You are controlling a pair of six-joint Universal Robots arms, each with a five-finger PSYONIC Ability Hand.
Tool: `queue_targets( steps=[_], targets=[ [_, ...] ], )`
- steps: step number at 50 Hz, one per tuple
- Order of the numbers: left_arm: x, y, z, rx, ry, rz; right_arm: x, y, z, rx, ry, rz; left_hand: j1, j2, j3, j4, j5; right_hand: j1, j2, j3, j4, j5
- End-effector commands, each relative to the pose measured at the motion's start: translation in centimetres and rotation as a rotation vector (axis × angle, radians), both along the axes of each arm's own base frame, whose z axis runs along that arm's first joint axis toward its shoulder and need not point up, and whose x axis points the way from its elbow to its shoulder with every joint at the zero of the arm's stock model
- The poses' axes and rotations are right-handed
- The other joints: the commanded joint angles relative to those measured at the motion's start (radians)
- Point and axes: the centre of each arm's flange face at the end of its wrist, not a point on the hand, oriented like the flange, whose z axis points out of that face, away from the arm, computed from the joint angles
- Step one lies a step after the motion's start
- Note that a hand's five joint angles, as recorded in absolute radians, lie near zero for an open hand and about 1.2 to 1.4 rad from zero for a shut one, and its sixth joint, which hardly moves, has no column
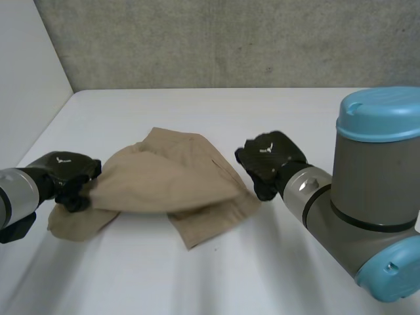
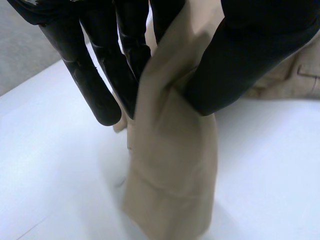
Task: Fold the shorts.
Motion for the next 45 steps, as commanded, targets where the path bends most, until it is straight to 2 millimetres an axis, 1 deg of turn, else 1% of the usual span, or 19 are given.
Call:
queue_targets(
  steps=[1, 2, 5, 6, 8, 9, 10, 12, 14, 16, 18, 19, 22, 23, 24, 27, 32, 41, 45],
  targets=[
    [-1.9, -3.8, 0.9, -0.201, -0.042, -0.079, 1.2, -3.1, 0.4, -0.105, 0.026, 0.007, 0.264, 0.196, 0.208, 0.202, 0.243, 0.414, 0.22, 0.208, 0.204, 0.236],
    [-1.9, -3.8, 0.9, -0.201, -0.042, -0.079, 2.0, -4.1, 1.1, -0.16, -0.014, 0.004, 0.264, 0.196, 0.208, 0.202, 0.243, 0.414, 0.22, 0.208, 0.204, 0.236],
    [-4.7, -7.5, 4.5, -0.473, -0.007, -0.11, 2.8, -5.0, 2.3, -0.231, -0.065, 0.005, 0.264, 0.196, 0.208, 0.202, 0.243, 0.414, 0.22, 0.208, 0.204, 0.236],
    [-4.7, -7.5, 4.5, -0.474, -0.007, -0.11, 3.5, -5.9, 3.7, -0.312, -0.123, 0.001, 0.264, 0.196, 0.208, 0.202, 0.243, 0.414, 0.22, 0.208, 0.204, 0.236],
    [-6.8, -9.7, 8.9, -0.734, 0.035, -0.074, 4.3, -7.3, 7.2, -0.471, -0.241, -0.017, 0.264, 0.196, 0.208, 0.202, 0.243, 0.414, 0.22, 0.208, 0.204, 0.236],
    [-7.4, -9.9, 10.1, -0.798, 0.054, -0.058, 4.7, -7.5, 9.2, -0.548, -0.306, -0.024, 0.264, 0.196, 0.208, 0.202, 0.243, 0.414, 0.22, 0.208, 0.204, 0.236],
    [-7.4, -9.9, 10.1, -0.799, 0.054, -0.058, 4.8, -7.6, 10.2, -0.58, -0.332, -0.028, 0.264, 0.196, 0.208, 0.202, 0.243, 0.414, 0.22, 0.208, 0.204, 0.236],
    [-9.0, -9.9, 12.8, -0.933, 0.105, -0.024, 4.7, -7.5, 11.2, -0.603, -0.358, -0.038, 0.264, 0.196, 0.208, 0.202, 0.243, 0.414, 0.22, 0.208, 0.204, 0.236],
    [-9.4, -9.4, 12.7, -0.931, 0.11, -0.027, 4.4, -7.4, 11.8, -0.598, -0.371, -0.054, 0.264, 0.196, 0.208, 0.202, 0.243, 0.414, 0.22, 0.208, 0.204, 0.236],
    [-9.7, -8.8, 12.1, -0.905, 0.106, -0.039, 3.6, -6.9, 10.4, -0.486, -0.364, -0.086, 0.264, 0.196, 0.208, 0.202, 0.243, -0.096, -0.29, -0.302, -0.306, -0.274],
    [-9.6, -8.0, 10.7, -0.856, 0.092, -0.051, 3.1, -6.4, 8.6, -0.388, -0.342, -0.105, 0.264, 0.196, 0.208, 0.202, 0.243, -0.222, -0.416, -0.427, -0.431, -0.399],
    [-9.6, -7.6, 10.4, -0.843, 0.088, -0.055, 2.5, -5.9, 7.0, -0.288, -0.325, -0.13, 0.264, 0.196, 0.208, 0.202, 0.243, -0.338, -0.532, -0.544, -0.548, -0.516],
    [-9.6, -6.4, 9.0, -0.796, 0.073, -0.073, 2.0, -5.3, 5.4, -0.193, -0.316, -0.154, 0.264, 0.196, 0.208, 0.202, 0.243, -0.48, -0.674, -0.686, -0.689, -0.658],
    [-9.7, -6.3, 8.5, -0.784, 0.068, -0.076, 1.5, -4.7, 3.9, -0.097, -0.317, -0.173, 0.264, 0.196, 0.208, 0.202, 0.243, -0.579, -0.773, -0.785, -0.789, -0.757],
    [-9.7, -6.1, 8.2, -0.774, 0.064, -0.079, 1.2, -4.0, 2.6, -0.004, -0.331, -0.191, 0.264, 0.196, 0.208, 0.202, 0.243, -0.598, -0.792, -0.804, -0.807, -0.776],
    [-9.7, -5.9, 7.5, -0.752, 0.057, -0.079, 0.7, -3.3, 1.0, 0.122, -0.367, -0.223, 0.264, 0.196, 0.208, 0.202, 0.243, -0.607, -0.801, -0.813, -0.816, -0.785],
    [-9.6, -5.4, 7.5, -0.736, 0.052, -0.079, 0.6, -3.1, -0.5, 0.282, -0.472, -0.259, 0.264, 0.196, 0.208, 0.202, 0.243, -0.612, -0.807, -0.818, -0.822, -0.79],
    [-9.6, -4.4, 7.6, -0.701, 0.043, -0.089, 0.7, -1.7, -3.0, 0.503, -0.538, -0.305, 0.264, 0.196, 0.208, 0.202, 0.243, -0.521, -0.716, -0.727, -0.731, -0.699],
    [-10.0, -4.0, 7.4, -0.692, 0.042, -0.102, 1.6, -0.7, -4.8, 0.63, -0.598, -0.337, 0.264, 0.196, 0.208, 0.202, 0.243, -0.521, -0.716, -0.727, -0.731, -0.699]
  ],
)
